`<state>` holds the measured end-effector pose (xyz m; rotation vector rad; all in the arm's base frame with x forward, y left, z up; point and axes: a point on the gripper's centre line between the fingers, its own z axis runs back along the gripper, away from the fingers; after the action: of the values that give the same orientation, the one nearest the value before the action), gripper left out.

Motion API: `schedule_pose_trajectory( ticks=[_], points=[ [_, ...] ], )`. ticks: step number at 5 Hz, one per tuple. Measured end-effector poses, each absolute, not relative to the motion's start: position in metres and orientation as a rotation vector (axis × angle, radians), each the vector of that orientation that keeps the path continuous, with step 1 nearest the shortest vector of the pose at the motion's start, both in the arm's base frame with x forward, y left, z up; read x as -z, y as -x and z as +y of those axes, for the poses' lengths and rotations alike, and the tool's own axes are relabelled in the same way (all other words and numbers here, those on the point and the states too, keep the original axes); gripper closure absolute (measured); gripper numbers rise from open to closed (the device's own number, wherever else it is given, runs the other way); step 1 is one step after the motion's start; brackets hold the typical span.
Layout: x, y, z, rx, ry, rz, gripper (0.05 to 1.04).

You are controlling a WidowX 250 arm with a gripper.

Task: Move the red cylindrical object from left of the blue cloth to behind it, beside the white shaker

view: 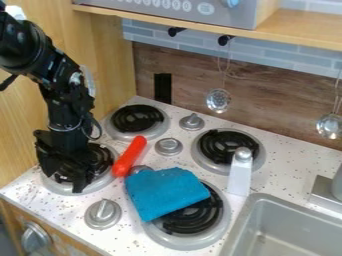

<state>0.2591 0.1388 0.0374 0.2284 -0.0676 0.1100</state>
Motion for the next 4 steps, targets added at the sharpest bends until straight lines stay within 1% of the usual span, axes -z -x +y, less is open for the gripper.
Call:
schedule_pose_trajectory(
  ticks=[1, 2, 4],
  points=[
    [-0.031, -0.257, 0.138, -0.111, -0.218, -0.048, 0.082],
    [-0.029, -0.267, 0.135, -0.132, -0.186, -0.080, 0.082],
    [-0.036, -0.300, 0.130, -0.156, -0.100, -0.181, 0.082]
  ],
)
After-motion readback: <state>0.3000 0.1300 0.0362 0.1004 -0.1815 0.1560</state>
